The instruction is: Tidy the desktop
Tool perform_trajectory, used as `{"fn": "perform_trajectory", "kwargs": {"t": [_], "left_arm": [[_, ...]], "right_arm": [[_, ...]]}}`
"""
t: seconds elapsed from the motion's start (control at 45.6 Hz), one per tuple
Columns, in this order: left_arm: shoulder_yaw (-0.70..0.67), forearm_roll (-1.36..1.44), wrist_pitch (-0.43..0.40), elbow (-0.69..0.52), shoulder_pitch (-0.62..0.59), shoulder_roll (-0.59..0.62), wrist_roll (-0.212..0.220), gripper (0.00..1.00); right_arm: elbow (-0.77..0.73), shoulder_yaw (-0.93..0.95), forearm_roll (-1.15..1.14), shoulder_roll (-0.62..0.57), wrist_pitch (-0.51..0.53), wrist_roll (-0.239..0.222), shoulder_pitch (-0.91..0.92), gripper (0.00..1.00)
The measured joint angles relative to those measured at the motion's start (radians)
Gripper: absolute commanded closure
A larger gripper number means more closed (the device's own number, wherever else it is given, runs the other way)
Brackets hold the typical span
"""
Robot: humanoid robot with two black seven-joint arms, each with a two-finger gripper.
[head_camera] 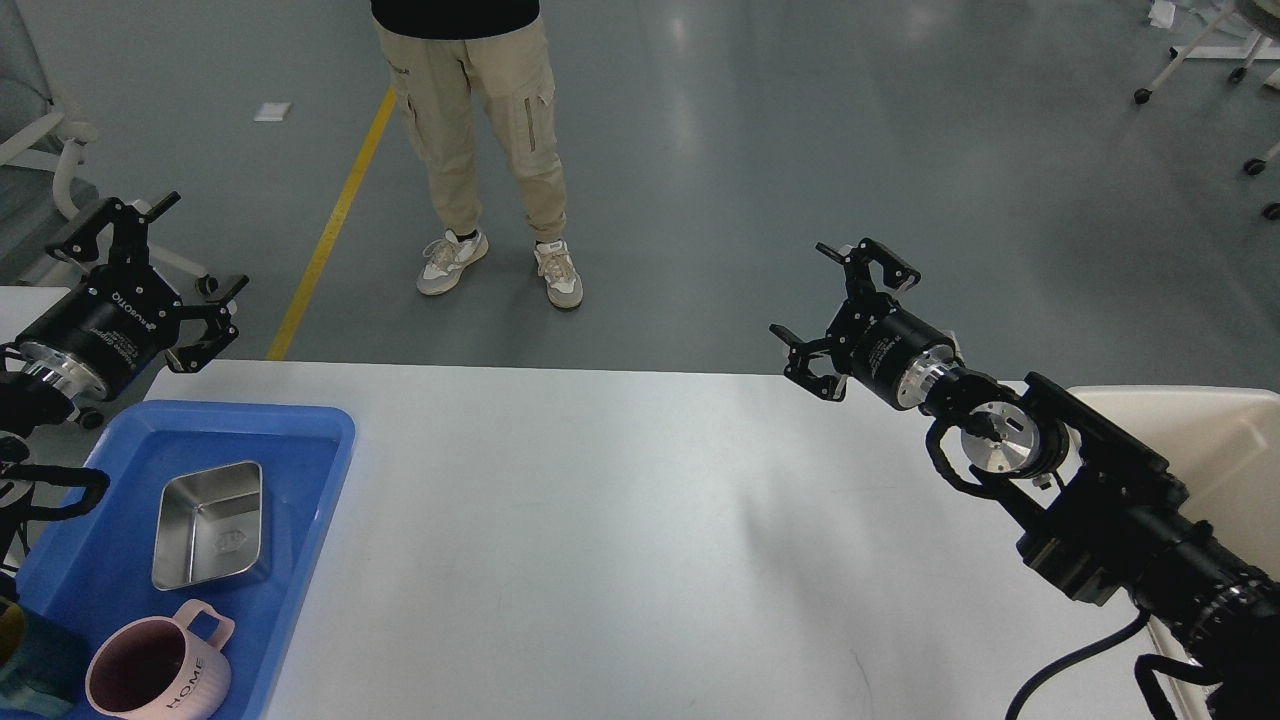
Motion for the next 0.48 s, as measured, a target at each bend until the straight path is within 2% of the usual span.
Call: {"fn": "perform_trajectory", "kwargs": {"t": [0.483], "left_arm": [[0.000,-0.101,0.103,0.042,-0.016,-0.060,-0.007,0.02]], "right_arm": [[-0.005,0.194,-0.002,0.066,0.007,0.002,-0.088,0.00]]}}
